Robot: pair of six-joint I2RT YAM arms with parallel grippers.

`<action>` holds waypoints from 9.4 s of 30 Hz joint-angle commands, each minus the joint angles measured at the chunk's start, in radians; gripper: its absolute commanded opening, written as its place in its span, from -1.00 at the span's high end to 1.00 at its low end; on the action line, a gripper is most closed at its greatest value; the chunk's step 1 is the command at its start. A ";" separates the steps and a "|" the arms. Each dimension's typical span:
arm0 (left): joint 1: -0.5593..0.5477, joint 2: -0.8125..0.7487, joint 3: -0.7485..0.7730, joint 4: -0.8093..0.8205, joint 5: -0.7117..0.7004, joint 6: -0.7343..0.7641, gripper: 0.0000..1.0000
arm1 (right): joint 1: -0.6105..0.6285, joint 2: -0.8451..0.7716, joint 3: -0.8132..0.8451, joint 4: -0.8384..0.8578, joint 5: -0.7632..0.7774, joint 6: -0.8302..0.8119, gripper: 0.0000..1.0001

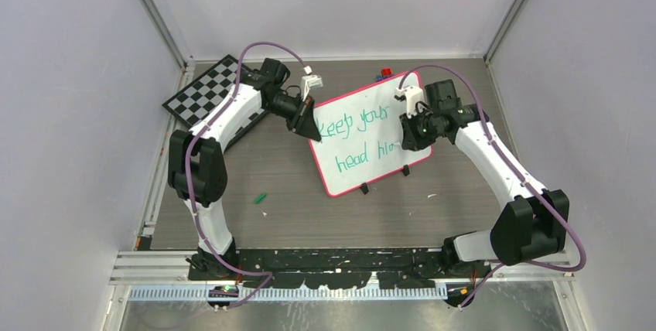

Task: Write a sentence on the whiteboard
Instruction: Write a sentence on the whiteboard, then pick up the pen cap from the center of the board, then insert the whiteboard marker without the cap into the pen cap.

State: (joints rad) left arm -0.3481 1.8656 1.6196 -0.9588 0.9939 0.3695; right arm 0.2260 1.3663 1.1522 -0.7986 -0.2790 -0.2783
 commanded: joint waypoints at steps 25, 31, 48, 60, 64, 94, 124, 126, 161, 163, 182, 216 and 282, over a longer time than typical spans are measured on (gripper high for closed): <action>-0.021 0.017 0.003 -0.015 -0.070 0.069 1.00 | 0.030 -0.010 -0.075 0.066 -0.031 0.035 0.99; -0.021 0.015 0.004 -0.015 -0.070 0.070 1.00 | 0.049 -0.014 -0.036 0.029 -0.061 0.035 0.99; -0.020 0.007 0.002 -0.015 -0.067 0.069 1.00 | -0.049 -0.047 0.108 -0.060 -0.085 -0.027 0.99; -0.020 0.015 0.010 -0.016 -0.070 0.070 1.00 | -0.049 0.012 0.112 -0.019 -0.049 -0.019 1.00; -0.020 0.015 0.010 -0.016 -0.072 0.070 1.00 | -0.050 0.019 0.089 -0.007 -0.029 -0.030 1.00; -0.020 0.013 0.010 -0.019 -0.078 0.071 1.00 | -0.050 0.010 0.077 -0.010 -0.009 -0.038 0.99; -0.020 0.007 -0.006 -0.009 -0.077 0.069 1.00 | -0.071 -0.017 -0.017 -0.028 0.000 -0.074 0.99; -0.020 0.007 -0.003 -0.009 -0.077 0.069 1.00 | -0.072 -0.024 0.007 -0.049 -0.012 -0.072 0.99; -0.022 0.004 -0.012 0.001 -0.079 0.058 1.00 | -0.073 0.031 0.011 0.010 0.061 -0.080 0.99; -0.022 0.003 -0.010 0.004 -0.082 0.052 1.00 | -0.074 0.023 0.022 -0.005 0.053 -0.079 1.00; 0.062 -0.167 0.096 0.059 -0.069 -0.119 -0.37 | -0.070 -0.107 0.219 -0.215 -0.198 -0.044 1.00; 0.195 -0.707 -0.954 0.181 -0.710 0.263 -0.36 | -0.067 -0.079 0.211 -0.112 -0.299 0.164 0.99; -0.233 -0.661 -0.372 -0.158 -0.585 0.219 1.00 | 0.028 -0.099 0.135 -0.033 -0.582 0.418 0.99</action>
State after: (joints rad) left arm -0.5179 1.1790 1.1088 -1.0321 0.3363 0.5880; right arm 0.1913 1.2984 1.2804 -0.9058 -0.7723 0.0505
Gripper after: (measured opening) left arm 0.052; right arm 0.174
